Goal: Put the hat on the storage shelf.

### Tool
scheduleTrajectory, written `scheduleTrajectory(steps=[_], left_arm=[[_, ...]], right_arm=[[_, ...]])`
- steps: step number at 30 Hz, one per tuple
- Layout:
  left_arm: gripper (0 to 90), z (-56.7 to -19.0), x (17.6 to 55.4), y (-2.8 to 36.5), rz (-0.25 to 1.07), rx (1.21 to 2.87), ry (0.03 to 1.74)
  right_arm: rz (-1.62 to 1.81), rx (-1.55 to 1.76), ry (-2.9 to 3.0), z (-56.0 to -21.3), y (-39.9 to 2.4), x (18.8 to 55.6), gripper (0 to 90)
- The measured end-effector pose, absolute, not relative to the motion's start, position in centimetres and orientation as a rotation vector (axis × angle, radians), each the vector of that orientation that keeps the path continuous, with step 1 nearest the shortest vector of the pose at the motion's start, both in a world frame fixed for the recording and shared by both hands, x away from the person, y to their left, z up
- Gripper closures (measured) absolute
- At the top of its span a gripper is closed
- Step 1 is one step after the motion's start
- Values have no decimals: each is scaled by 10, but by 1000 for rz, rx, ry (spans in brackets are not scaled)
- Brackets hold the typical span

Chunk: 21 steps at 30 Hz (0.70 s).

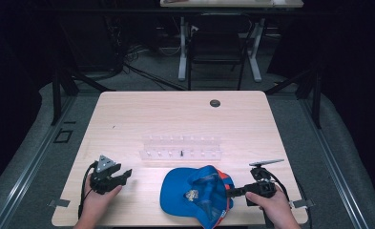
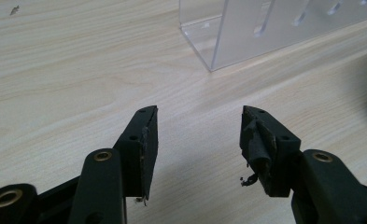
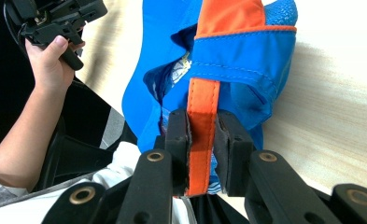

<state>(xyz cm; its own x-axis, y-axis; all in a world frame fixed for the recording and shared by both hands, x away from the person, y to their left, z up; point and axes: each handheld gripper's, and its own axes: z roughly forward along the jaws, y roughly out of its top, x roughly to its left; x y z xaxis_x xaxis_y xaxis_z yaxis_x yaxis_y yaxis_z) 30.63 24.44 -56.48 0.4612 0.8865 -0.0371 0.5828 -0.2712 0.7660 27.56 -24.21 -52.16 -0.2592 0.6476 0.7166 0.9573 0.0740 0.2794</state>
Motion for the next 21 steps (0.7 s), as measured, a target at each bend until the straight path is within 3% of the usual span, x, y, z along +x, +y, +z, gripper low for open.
scheduleTrajectory(steps=[14, 21], left_arm=[[472, -565, 306, 244, 531, 1981, 1216], [472, -565, 306, 244, 530, 1985, 1215]], right_arm=[[-1027, -1698, -1974, -502, -241, 288, 770], [-980, -1769, -1960, -512, -246, 308, 770]])
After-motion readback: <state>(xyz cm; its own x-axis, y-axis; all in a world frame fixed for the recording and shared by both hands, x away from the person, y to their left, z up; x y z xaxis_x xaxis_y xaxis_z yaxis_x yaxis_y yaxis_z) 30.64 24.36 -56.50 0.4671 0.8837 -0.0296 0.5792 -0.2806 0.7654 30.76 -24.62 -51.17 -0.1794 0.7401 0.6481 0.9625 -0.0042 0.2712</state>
